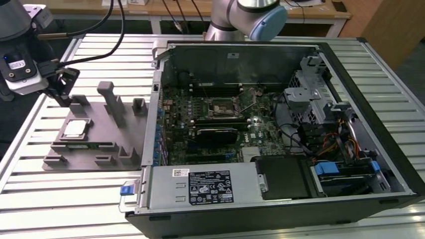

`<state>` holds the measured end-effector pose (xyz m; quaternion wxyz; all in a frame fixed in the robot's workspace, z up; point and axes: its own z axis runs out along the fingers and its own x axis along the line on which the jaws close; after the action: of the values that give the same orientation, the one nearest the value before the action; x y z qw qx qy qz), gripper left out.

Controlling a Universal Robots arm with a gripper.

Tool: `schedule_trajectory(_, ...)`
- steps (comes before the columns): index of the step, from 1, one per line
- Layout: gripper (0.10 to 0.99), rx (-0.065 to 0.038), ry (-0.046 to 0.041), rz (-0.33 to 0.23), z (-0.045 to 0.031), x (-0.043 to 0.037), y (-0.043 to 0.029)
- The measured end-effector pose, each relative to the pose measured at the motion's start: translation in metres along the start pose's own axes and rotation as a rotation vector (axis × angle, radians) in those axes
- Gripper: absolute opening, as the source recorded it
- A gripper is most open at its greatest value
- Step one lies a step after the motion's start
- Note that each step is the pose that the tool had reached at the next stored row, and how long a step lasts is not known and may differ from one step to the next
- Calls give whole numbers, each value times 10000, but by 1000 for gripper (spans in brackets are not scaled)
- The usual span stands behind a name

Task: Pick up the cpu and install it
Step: 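Pick up the cpu and move it towards the insertion slot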

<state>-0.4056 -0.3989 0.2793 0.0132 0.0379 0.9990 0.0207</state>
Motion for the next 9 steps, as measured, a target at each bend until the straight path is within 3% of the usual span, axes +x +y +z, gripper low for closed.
schedule_trajectory(9,106,1,0,0,133,50,-9)
